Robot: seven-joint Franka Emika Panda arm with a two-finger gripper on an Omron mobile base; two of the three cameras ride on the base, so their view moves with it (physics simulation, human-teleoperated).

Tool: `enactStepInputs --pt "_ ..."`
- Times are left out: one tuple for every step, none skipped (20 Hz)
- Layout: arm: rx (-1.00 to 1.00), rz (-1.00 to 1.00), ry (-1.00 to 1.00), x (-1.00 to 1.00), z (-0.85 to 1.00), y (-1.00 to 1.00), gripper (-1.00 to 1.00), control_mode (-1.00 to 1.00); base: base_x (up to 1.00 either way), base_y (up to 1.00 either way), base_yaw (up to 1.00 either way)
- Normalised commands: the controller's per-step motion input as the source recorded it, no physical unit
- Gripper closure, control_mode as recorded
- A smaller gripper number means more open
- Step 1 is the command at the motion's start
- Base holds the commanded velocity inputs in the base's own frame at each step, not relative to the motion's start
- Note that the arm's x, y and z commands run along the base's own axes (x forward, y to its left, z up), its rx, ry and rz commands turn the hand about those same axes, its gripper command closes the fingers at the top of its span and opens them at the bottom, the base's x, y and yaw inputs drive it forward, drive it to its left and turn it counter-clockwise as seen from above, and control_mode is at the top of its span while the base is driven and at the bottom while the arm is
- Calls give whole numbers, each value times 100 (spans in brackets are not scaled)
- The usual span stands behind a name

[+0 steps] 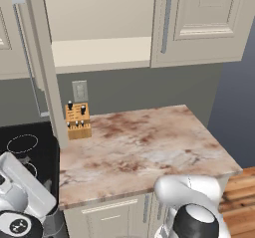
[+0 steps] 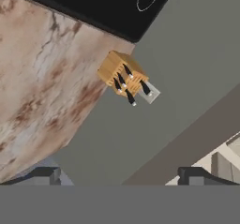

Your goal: Close all open cabinet doors.

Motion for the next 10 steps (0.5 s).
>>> enactStepInputs --pt "-2 -16 -9 0 10 68 -100 -100 0 0 0" --pt "-1 -15 -9 0 13 65 -100 -100 0 0 0" --pt "-1 -16 -9 0 20 58 -100 -100 0 0 0" --pt "-1 -15 -10 0 25 54 -100 -100 0 0 0" --pt "-1 -15 -10 0 25 52 -100 -100 0 0 0" --pt "0 -15 -11 0 27 46 -100 -100 0 0 0" --pt "0 -15 -12 0 32 41 -100 -100 0 0 0" --pt "0 -15 -11 2 35 33 -100 -100 0 0 0" --pt "0 -13 -13 4 36 27 -100 -100 0 0 0" --pt "0 -14 -13 9 40 25 -100 -100 0 0 0"
